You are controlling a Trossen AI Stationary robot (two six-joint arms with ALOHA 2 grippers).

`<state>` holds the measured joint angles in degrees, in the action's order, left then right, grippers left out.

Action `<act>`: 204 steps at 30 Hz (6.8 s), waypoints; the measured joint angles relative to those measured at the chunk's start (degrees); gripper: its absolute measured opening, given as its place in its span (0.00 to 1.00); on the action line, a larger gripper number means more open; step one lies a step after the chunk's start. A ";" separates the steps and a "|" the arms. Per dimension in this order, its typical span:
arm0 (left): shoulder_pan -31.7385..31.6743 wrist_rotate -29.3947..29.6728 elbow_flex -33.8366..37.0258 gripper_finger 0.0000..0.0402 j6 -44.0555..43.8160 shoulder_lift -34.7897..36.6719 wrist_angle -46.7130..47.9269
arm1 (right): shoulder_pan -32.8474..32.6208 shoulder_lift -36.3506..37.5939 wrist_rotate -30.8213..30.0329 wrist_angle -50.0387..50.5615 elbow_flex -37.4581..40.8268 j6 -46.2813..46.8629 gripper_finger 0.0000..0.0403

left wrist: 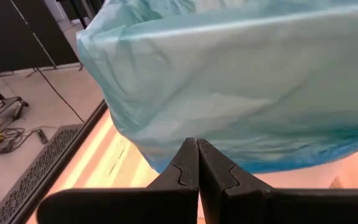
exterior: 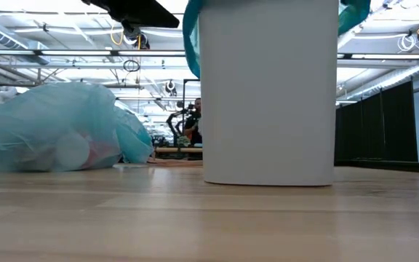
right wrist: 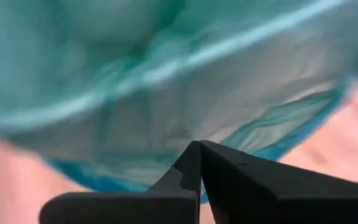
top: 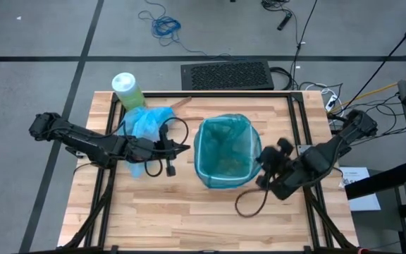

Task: Place trash/remove bag and relplace
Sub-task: Insert the plastic bag in the white trash bin

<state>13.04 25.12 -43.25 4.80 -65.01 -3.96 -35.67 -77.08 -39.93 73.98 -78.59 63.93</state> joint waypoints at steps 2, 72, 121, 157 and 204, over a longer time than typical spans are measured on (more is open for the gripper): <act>0.00 0.00 0.56 0.00 0.02 0.00 -0.53 | -0.50 -0.67 3.21 -6.14 2.57 -1.13 0.00; -5.64 -14.36 1.76 0.00 -2.50 -8.28 -7.50 | 11.33 -8.02 19.05 -10.13 -27.20 -43.54 0.00; -5.07 -10.71 1.76 0.00 -1.47 -5.07 -3.20 | 32.24 -27.16 26.00 15.69 -37.80 -60.20 0.00; -5.09 -9.97 1.76 0.00 -1.53 -5.07 -3.20 | 31.67 -27.86 36.15 4.74 -26.12 -57.11 0.00; -5.09 -9.88 1.74 0.00 -1.56 -3.48 -4.61 | 31.55 -34.29 40.03 2.88 -31.60 -63.82 0.00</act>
<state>7.94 15.25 -41.51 3.25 -68.49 -8.56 -4.12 -111.37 0.10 76.85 -110.19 0.11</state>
